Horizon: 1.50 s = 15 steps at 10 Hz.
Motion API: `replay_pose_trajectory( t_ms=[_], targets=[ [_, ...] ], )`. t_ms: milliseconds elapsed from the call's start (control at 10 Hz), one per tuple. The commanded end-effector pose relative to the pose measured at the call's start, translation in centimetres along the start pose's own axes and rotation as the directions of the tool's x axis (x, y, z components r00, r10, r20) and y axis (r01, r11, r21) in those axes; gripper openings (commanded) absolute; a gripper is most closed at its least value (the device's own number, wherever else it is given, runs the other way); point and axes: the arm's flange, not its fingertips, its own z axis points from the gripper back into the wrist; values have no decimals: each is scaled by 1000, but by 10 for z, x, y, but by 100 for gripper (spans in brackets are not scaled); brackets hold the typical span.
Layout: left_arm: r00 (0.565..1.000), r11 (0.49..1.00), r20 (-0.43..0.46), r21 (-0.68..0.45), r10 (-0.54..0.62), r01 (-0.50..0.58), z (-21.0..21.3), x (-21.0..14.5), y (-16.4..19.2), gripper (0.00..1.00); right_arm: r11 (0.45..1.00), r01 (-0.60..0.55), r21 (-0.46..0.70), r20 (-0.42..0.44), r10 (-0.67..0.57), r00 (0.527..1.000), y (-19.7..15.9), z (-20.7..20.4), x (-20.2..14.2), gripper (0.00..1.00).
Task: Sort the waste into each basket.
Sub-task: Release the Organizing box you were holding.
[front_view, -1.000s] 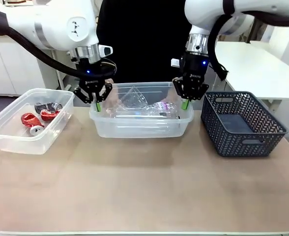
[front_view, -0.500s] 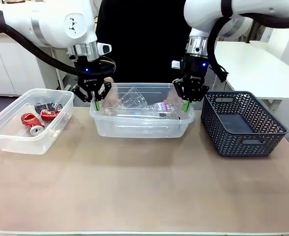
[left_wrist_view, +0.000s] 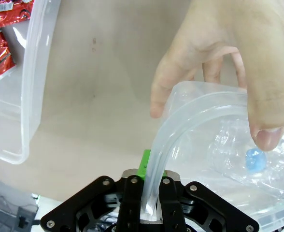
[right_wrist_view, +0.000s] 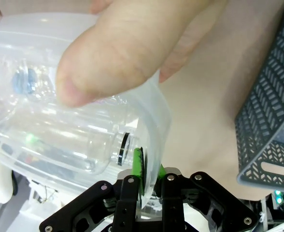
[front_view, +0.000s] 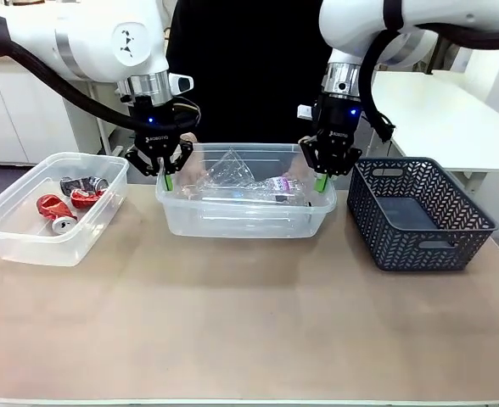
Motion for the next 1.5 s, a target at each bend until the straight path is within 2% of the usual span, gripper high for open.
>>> replay_pose_trajectory(
  t_ms=[0,100,200,300,400,800,1000,1100,1400],
  targets=[
    [999,1000,31,-8,-15,15,6,-1,-2,63,998,34,45,214,-43,976,-5,9,-29,61],
    [998,1000,55,-10,-19,19,10,-3,-2,100,995,53,86,302,-77,950,-9,11,-38,60],
    [997,1000,78,-12,-8,9,13,-6,-1,67,993,65,101,344,-96,934,-15,11,-47,100],
    [996,1000,89,-14,2,-1,17,-9,3,100,986,92,137,399,-140,906,-20,12,-58,74],
    [994,999,108,-36,3,1,22,-12,7,100,983,99,156,451,-160,878,-22,12,-67,100],
    [990,996,139,-82,-35,46,30,-21,9,100,988,102,118,507,-148,849,-21,12,-78,100],
    [995,994,102,-103,-20,30,27,-20,9,100,982,160,98,468,-187,864,-20,9,-70,100],
    [991,998,134,-61,-9,17,34,-17,2,100,989,89,114,484,-134,865,-23,14,-76,100],
    [991,998,134,-61,-9,17,34,-17,2,100,989,89,114,484,-134,865,-23,14,-76,100]
  ],
)
